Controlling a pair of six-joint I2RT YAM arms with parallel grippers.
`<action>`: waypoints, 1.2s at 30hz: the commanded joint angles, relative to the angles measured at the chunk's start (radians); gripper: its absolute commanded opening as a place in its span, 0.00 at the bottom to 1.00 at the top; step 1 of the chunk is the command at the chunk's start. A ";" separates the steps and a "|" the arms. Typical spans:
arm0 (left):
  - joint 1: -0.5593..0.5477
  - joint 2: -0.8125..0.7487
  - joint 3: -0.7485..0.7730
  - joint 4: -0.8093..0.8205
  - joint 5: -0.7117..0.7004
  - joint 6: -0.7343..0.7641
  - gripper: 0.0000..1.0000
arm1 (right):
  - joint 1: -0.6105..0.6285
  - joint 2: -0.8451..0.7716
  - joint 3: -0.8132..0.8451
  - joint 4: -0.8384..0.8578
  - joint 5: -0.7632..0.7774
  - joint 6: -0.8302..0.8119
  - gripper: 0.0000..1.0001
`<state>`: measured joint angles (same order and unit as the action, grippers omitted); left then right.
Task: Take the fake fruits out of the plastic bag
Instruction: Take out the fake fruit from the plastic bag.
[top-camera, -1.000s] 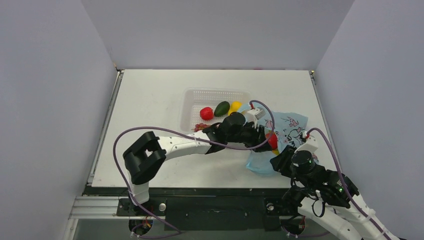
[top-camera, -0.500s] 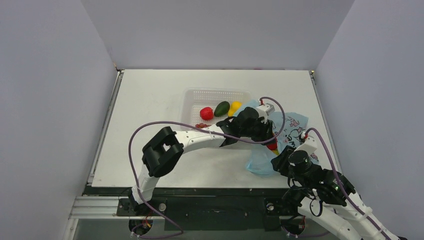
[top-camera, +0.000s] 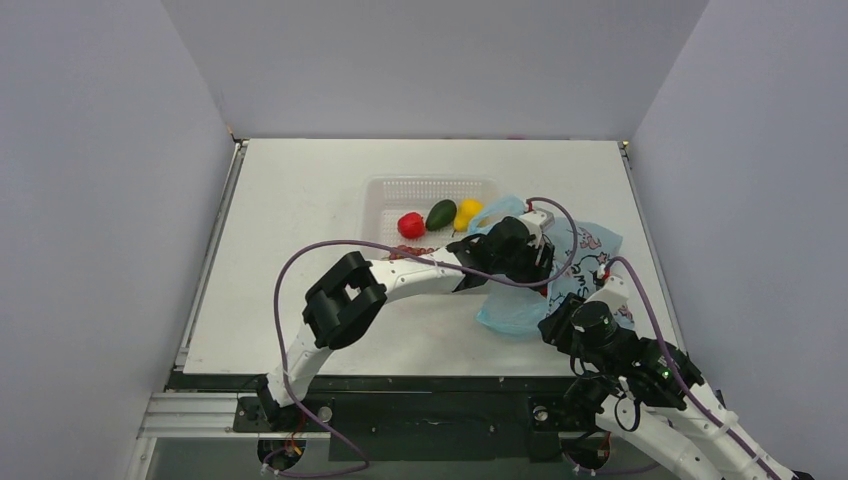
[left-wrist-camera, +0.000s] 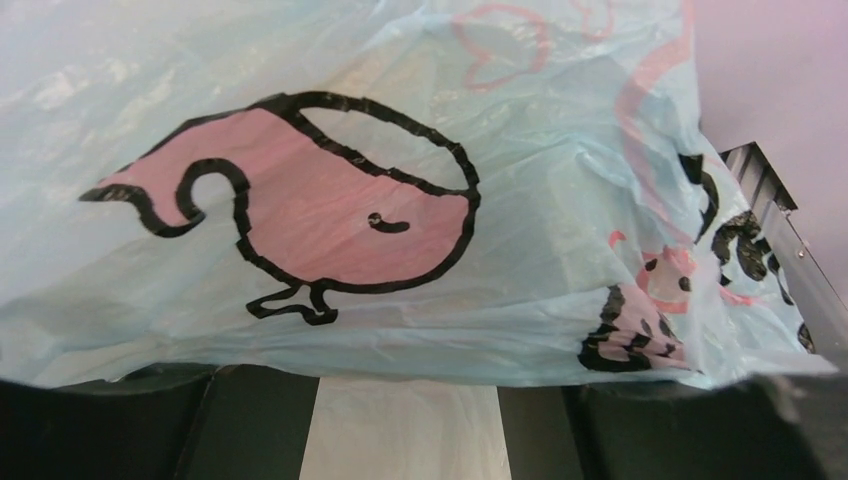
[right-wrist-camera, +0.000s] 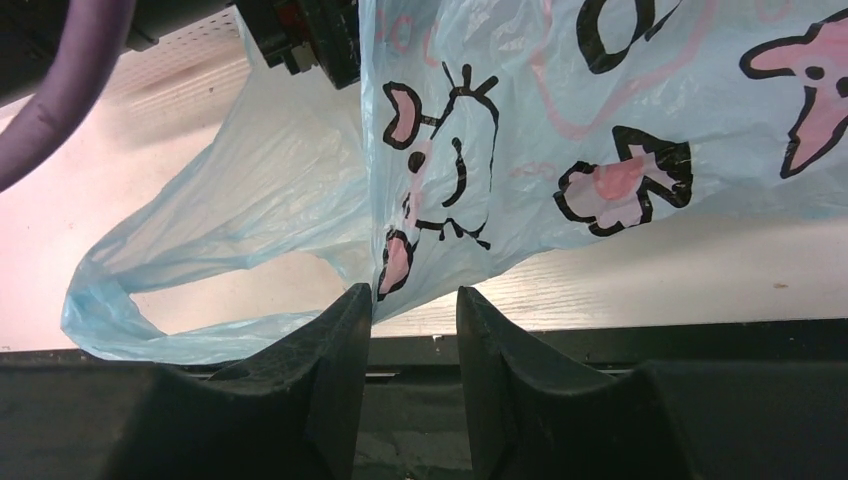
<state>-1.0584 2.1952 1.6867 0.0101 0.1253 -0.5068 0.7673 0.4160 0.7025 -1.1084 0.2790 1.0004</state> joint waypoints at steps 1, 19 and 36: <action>0.005 0.026 0.069 0.003 -0.050 0.034 0.58 | 0.007 0.016 -0.004 0.027 0.003 -0.003 0.34; -0.026 0.208 0.212 0.049 -0.112 0.003 0.79 | 0.006 -0.009 0.216 -0.063 0.208 -0.043 0.35; -0.041 0.157 0.260 -0.079 -0.111 0.061 0.07 | 0.006 -0.012 0.267 -0.092 0.253 -0.070 0.35</action>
<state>-1.0927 2.4275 1.9308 -0.0319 0.0193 -0.4793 0.7673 0.3981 0.9234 -1.1954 0.4732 0.9543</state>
